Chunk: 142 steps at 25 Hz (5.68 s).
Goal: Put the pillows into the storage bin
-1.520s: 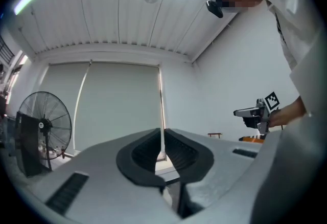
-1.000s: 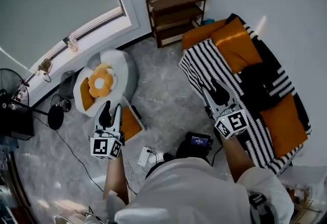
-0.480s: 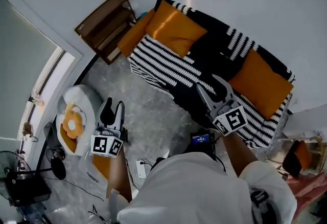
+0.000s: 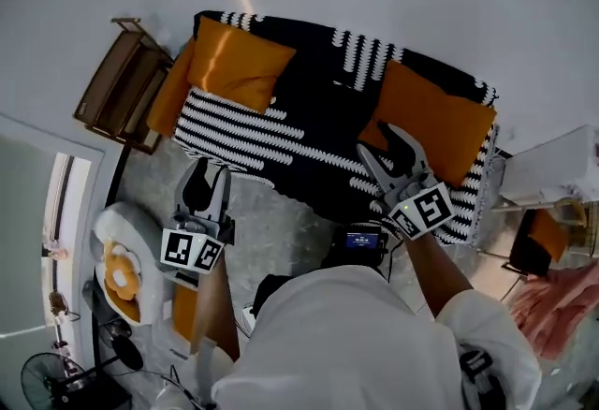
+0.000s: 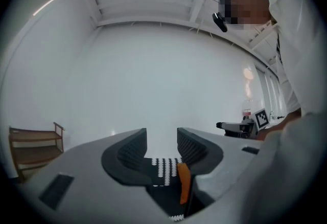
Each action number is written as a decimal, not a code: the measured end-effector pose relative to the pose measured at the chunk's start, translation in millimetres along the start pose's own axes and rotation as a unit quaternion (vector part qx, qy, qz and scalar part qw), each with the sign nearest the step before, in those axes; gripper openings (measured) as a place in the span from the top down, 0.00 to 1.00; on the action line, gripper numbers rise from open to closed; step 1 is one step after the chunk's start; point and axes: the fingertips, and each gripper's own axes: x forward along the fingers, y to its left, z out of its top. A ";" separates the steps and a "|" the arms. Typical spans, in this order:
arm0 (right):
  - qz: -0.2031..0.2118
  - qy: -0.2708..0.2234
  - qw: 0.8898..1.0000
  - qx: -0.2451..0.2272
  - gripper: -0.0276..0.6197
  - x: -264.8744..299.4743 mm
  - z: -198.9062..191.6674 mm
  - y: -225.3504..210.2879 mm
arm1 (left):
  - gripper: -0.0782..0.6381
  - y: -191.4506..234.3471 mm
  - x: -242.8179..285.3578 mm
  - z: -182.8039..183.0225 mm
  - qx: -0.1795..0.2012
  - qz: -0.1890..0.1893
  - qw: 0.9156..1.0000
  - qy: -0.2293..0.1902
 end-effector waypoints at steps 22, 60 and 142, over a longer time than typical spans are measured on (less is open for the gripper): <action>-0.368 0.079 0.924 0.064 0.64 -169.8 -94.2 -228.4 | 0.63 -140.9 316.5 -161.4 -0.035 -0.265 0.954 0.137; -0.472 0.331 0.788 0.218 0.51 -376.4 -435.3 -502.4 | 0.48 -216.2 496.3 -600.2 -0.130 -0.227 0.872 0.413; 0.299 0.208 0.924 0.120 0.91 184.8 -112.1 241.8 | 0.80 76.2 -396.6 -2.4 -0.054 0.404 0.913 0.029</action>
